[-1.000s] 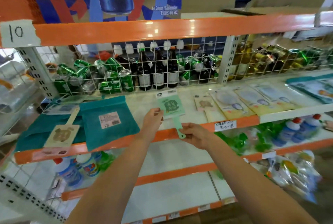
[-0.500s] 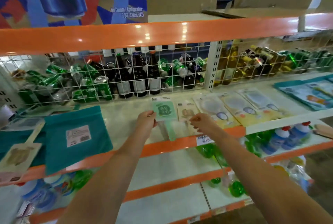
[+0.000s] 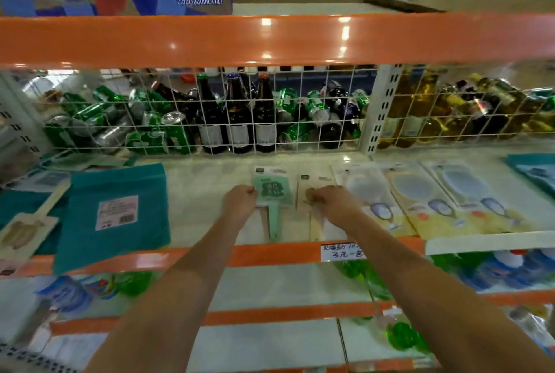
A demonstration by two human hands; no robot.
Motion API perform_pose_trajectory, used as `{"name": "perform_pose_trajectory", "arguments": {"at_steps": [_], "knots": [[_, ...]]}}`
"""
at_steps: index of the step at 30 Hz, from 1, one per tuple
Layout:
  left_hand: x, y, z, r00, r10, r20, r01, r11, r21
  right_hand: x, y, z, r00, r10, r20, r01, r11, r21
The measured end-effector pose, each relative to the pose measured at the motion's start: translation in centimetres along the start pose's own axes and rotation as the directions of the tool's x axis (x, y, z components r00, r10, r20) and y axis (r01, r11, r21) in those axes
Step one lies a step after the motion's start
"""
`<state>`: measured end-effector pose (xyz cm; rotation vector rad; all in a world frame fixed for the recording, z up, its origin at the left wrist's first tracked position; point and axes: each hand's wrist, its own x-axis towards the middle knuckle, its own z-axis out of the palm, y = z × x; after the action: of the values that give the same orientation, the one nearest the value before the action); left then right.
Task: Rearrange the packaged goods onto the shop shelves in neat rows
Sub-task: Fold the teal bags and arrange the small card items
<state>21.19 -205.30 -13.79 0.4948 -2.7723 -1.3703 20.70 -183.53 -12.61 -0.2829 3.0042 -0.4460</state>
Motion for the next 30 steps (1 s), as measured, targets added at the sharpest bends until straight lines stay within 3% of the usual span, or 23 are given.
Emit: {"name": "perform_pose_trajectory", "arguments": {"at_steps": [5, 22, 30], "knots": [[-0.4, 0.3, 0.0, 0.996, 0.088, 0.012, -0.088, 0.965, 0.247, 0.1, -0.4, 0.0, 0.997, -0.071, -0.005, 0.071, 0.997, 0.029], [-1.2, 0.3, 0.7, 0.993, 0.119, 0.005, -0.101, 0.819, 0.565, -0.1, -0.7, 1.3, 0.997, -0.069, -0.028, 0.071, 0.993, 0.097], [-1.5, 0.5, -0.4, 0.988, 0.148, 0.048, -0.145, 0.758, 0.636, 0.6, -1.9, 0.1, 0.999, -0.049, -0.004, 0.048, 0.995, -0.084]]}}
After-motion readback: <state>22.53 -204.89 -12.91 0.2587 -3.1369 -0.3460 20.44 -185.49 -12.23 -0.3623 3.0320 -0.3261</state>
